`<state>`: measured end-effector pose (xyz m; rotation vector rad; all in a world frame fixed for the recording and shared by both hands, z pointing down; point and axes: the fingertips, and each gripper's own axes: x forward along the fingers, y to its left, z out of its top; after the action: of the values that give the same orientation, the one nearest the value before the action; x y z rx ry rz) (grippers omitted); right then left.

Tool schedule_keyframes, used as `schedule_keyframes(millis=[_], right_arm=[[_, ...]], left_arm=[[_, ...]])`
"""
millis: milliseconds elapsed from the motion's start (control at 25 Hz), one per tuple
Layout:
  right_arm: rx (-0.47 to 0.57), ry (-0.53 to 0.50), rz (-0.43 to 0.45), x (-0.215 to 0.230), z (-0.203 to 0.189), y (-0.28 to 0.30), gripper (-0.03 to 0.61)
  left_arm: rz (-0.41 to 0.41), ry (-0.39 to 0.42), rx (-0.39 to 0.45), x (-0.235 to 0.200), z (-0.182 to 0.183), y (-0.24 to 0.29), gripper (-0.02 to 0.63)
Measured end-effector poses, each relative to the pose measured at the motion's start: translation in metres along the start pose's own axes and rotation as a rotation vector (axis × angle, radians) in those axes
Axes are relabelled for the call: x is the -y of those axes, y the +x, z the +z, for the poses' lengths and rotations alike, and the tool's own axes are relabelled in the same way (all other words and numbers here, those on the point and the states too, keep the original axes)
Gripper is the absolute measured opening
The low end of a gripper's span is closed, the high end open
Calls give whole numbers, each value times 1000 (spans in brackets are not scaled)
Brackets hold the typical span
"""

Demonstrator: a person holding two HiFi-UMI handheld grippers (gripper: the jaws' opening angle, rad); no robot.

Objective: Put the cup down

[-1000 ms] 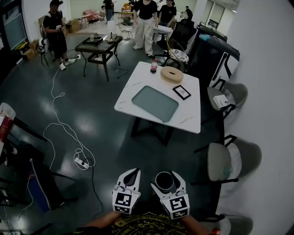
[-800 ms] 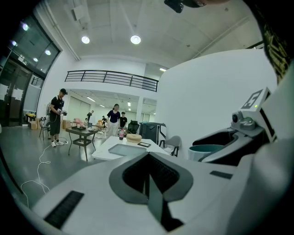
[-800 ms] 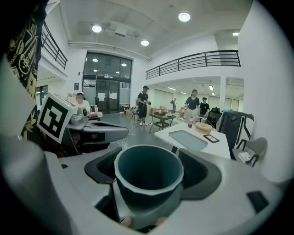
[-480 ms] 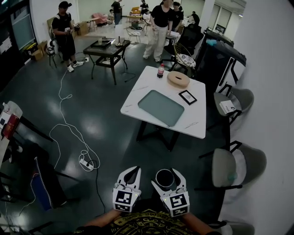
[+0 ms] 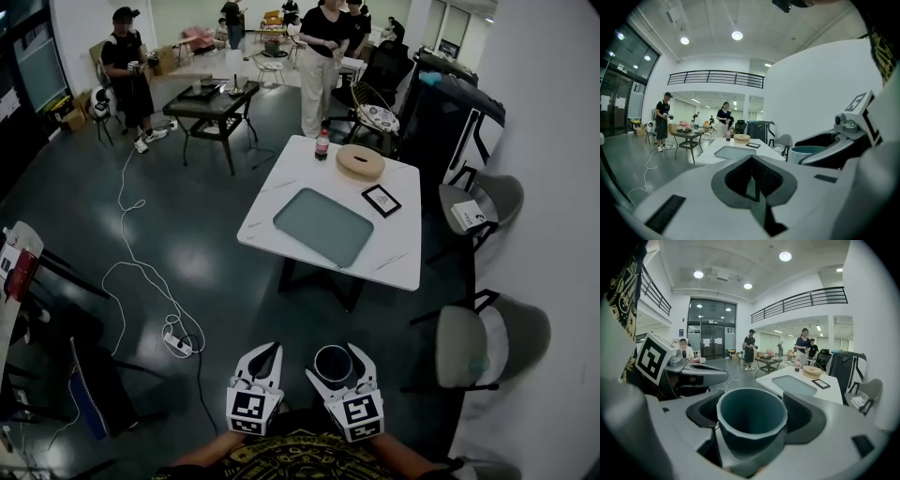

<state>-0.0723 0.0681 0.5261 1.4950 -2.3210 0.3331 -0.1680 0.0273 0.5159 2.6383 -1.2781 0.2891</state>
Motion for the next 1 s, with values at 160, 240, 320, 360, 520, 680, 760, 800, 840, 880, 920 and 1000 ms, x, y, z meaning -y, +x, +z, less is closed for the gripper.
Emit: schedule_keyframes(millis=[160,240,320,360,520,680,760,800,840,880,920,1000], right_arm=[[-5,9,4,25,4,13,391],[-6,10,9,37,8,20,391],[-9,8,16,48,12,27,391],[-11,7,20,55,14,30,391],[-13,5,40,79,21,43,391],[-9,-7,64,102,28,53,391],[-7,-16,75,114,32,55,391],[-6,-21,80,120,34,56,391],[-6,-24,84,127,35,56,391],[-5,-28,89,133,36,57,391],[-4,-31,94,138,37,58,391],[-4,-37,106,149,38,61,391]], left_arm=[[-1,3,-5,0,8,29,11],[-1,4,-9,0,12,43,11],[3,5,-13,-1,17,56,11],[6,6,-16,-1,19,63,11],[24,5,-22,-2,28,90,11],[44,2,-22,0,36,114,11],[55,4,-21,3,41,125,11],[60,4,-20,5,44,130,11],[65,4,-18,7,47,136,11],[70,3,-16,8,49,141,11],[76,3,-15,10,51,146,11],[86,4,-12,12,54,156,11]])
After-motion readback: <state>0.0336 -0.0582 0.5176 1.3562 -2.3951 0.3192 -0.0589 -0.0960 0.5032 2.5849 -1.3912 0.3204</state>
